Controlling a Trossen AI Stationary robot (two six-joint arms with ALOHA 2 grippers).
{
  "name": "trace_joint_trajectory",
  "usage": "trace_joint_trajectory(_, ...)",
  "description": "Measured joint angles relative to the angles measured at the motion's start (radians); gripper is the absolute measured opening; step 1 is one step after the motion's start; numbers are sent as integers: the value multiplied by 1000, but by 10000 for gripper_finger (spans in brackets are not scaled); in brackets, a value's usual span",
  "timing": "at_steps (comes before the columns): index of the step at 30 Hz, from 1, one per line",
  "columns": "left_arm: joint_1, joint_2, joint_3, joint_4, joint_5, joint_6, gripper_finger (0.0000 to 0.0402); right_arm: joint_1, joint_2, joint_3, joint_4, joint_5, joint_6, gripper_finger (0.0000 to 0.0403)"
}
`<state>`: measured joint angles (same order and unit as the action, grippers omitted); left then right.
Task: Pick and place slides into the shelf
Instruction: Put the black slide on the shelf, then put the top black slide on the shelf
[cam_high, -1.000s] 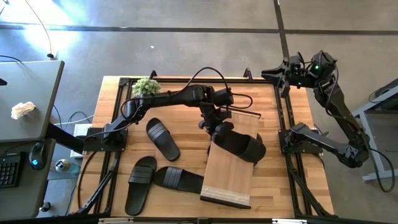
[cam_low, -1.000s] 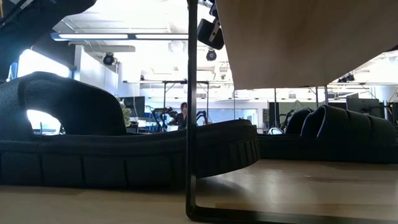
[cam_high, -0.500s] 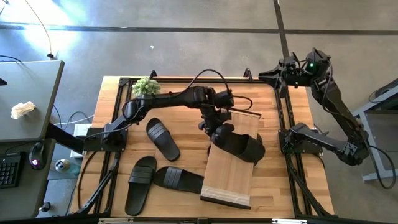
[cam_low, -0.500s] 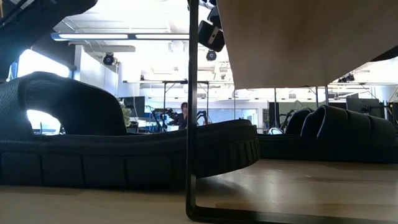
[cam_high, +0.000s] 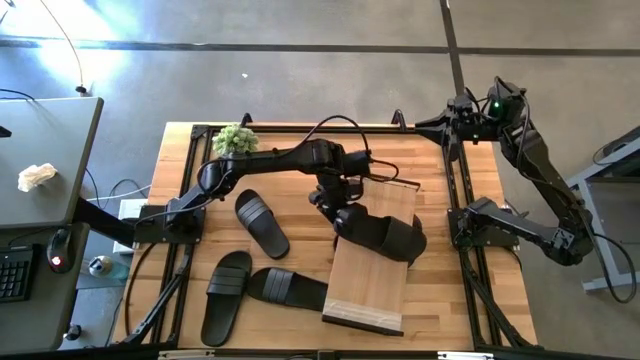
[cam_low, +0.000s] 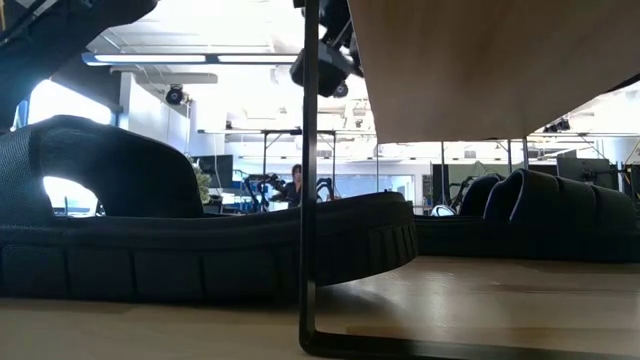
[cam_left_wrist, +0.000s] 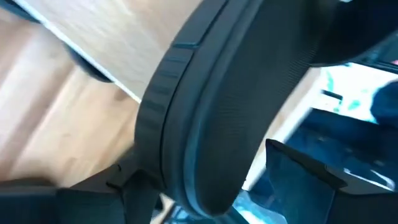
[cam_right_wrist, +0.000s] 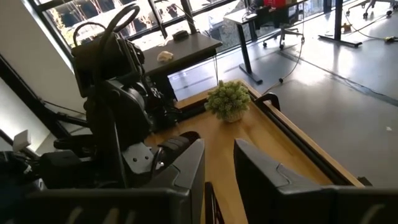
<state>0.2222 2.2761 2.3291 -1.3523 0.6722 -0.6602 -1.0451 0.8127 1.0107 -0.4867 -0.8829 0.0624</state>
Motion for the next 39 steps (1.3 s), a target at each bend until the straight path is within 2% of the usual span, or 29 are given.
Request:
trace_joint_trajectory(14, 0, 0, 0, -118, -257, 82, 265, 0, 0, 0, -33, 3, -16, 73)
trace_joint_trajectory(22, 0, 0, 0, -223, -293, 142, 264, 0, 0, 0, -38, 12, -18, 73)
trace_joint_trajectory(36, 21, -86, 1, -194, -326, 158, 244, 0, 0, 0, -49, 13, -18, 73)
trace_joint_trajectory(39, 19, -106, 1, -222, -369, 159, 244, 0, 0, 0, -49, 13, -19, 73)
